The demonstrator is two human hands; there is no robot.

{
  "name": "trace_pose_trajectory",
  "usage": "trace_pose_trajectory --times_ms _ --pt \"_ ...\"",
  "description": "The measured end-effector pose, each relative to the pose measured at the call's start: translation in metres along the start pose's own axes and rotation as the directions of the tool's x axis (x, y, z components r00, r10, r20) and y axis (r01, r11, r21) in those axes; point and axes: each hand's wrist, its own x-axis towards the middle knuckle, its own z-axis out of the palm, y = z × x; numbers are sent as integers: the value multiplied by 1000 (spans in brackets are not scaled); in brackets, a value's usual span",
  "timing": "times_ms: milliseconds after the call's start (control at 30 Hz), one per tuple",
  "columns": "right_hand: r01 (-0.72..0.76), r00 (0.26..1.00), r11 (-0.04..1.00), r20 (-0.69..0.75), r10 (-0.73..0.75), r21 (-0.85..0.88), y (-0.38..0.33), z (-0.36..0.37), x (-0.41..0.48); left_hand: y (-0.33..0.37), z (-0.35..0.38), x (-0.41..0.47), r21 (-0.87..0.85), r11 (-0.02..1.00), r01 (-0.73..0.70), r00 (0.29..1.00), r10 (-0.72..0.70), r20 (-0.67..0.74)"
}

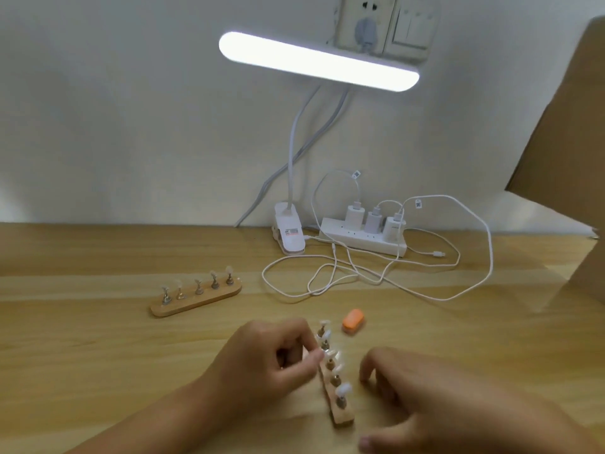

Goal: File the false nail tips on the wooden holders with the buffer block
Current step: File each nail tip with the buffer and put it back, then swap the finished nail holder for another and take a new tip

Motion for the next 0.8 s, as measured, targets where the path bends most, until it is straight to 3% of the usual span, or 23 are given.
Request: trace_pose_trajectory --times_ms 167,267,433,700,800 --pt "48 950 989 -298 -89 -141 -20 21 9 -3 -6 10 -387 903 187 953 -262 -150" --pt "21 930 986 -358 -81 -168 2 22 0 -8 -6 11 -439 867 235 930 -332 -159" --pt "27 943 999 -332 -32 -17 23 16 -15 -11 -5 15 -461 846 267 917 -371 -150" --pt "-15 990 998 -143 6 -59 -25 6 22 -14 -6 16 -447 845 294 910 -390 -140" --pt "-33 996 998 -87 38 55 -2 5 -4 -17 -5 17 -451 832 324 904 -413 -113"
